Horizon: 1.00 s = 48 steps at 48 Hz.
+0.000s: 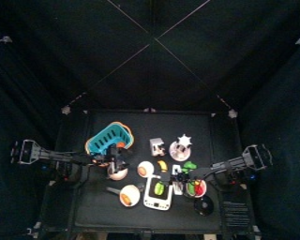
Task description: Push stove to middle of table
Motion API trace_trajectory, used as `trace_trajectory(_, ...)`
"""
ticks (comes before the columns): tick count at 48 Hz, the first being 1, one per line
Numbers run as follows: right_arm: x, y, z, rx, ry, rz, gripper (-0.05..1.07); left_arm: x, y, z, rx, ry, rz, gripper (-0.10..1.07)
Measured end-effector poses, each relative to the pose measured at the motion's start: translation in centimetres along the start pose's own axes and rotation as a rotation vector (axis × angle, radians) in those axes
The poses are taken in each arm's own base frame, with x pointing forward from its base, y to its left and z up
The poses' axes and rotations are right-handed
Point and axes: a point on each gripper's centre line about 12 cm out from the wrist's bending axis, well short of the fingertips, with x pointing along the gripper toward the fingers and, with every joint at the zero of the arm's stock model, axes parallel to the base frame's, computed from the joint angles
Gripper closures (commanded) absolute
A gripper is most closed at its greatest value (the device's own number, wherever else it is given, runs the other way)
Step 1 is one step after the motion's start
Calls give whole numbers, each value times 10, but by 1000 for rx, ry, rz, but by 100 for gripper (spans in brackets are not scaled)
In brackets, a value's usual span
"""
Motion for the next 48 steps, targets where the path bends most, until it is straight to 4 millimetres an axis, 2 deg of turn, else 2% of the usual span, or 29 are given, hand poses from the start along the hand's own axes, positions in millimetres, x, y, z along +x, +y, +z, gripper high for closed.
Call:
trace_trajectory(13,-13,-18,21,53,-63,-24,88,0,0,0,-6,0,2,-4)
trace_trajectory(19,-14,-17,20,136,-26,2,88,0,0,0,-6,2,2,-4)
trace_trajectory(27,-11,-5,1,279,145,80,88,-1,-3,-4,-5,18,-7,-4)
trace_trajectory(32,-9,1,-14,308,220,100,88,-1,-5,-8,-4,57,-15,-4)
trace_trajectory(40,-3,7,-35,315,281,109,88,1,-11,-13,1,141,-39,-4)
trace_trajectory(48,16,5,-60,328,315,92,88,9,-25,-20,14,263,-82,-4)
